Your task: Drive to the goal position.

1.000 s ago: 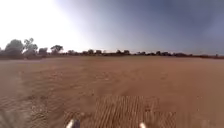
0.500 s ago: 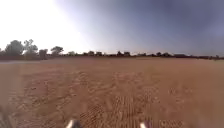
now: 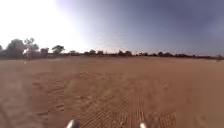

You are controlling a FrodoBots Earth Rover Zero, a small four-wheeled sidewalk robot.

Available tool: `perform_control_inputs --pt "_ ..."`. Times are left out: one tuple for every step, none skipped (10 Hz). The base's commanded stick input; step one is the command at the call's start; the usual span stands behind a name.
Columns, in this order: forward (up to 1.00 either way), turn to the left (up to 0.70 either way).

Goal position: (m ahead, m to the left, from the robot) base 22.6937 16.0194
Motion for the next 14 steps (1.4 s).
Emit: perform_control_inputs --pt "1.0 0.0" --pt "1.0 0.0" --pt "1.0 0.0" --pt "1.0 0.01" --pt "1.0 0.06" --pt "1.0 0.23" --pt "1.0 0.36" --pt "1.0 0.16" --pt "1.0 0.0" --pt "1.0 0.0" --pt "1.0 0.0" --pt "1.0 0.0" --pt "1.0 0.0" --pt "1.0 0.0"
